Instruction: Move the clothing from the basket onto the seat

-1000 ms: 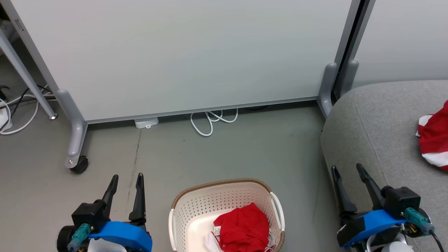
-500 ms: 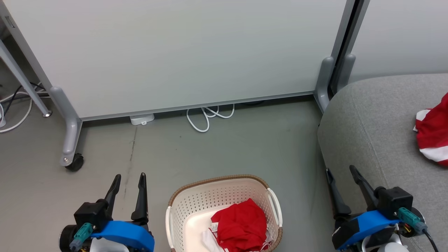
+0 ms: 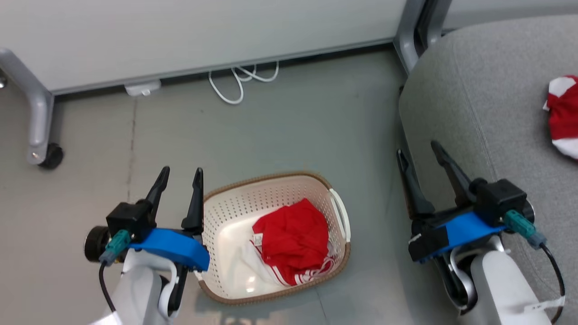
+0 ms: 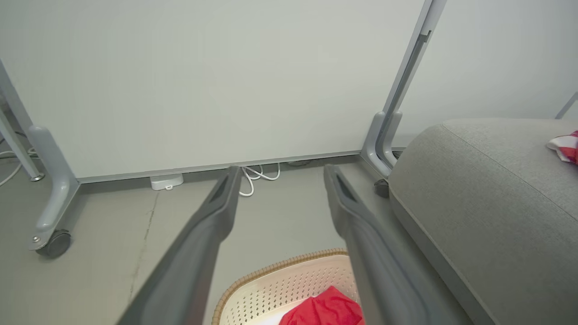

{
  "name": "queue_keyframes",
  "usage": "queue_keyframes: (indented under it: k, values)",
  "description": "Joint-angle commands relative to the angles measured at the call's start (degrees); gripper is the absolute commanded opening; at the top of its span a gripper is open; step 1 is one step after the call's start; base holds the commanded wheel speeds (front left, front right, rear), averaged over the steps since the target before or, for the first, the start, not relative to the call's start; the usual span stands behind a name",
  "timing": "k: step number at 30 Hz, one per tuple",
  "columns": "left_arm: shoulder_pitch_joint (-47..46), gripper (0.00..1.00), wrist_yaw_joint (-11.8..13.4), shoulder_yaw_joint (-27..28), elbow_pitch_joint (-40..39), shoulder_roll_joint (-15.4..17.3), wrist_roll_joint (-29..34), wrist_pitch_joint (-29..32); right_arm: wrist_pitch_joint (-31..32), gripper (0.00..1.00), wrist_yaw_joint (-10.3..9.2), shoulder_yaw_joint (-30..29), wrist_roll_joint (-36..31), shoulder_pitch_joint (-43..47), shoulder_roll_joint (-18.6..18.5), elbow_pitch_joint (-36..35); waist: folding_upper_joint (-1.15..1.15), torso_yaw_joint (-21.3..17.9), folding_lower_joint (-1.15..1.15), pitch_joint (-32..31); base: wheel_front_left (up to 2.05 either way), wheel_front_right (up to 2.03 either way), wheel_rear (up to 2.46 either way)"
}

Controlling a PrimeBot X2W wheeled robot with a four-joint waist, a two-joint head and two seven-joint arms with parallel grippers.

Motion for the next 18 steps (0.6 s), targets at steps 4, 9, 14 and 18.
queue_keyframes:
  k: [4,9,14,18]
  values:
    - [-6.4,1.00,-0.1,-2.2,2.9,1.3,-0.4,-0.3,-0.7,1.00,0.01,1.7,0.2,-5.6,0.1,-1.4,0.00,-5.7,-0.01,13.7,0.00,0.00,0.00]
    - [-13.0,1.00,-0.1,-5.3,7.7,2.7,-1.2,-0.3,-1.5,1.00,0.01,3.6,0.5,-10.4,0.1,-2.6,0.00,-8.5,-0.01,22.6,0.00,0.00,0.00]
    - [-18.1,1.00,-0.1,-7.7,13.0,4.7,-2.3,-0.3,-2.8,1.00,0.01,5.2,1.9,-13.5,0.1,-3.2,0.00,-11.4,-0.01,29.6,0.00,0.00,0.00]
    - [-21.0,1.00,-0.1,-9.3,17.1,6.2,-3.1,-0.3,-4.1,1.00,0.01,6.5,3.5,-15.1,0.1,-3.0,0.00,-13.8,-0.01,33.4,0.00,0.00,0.00]
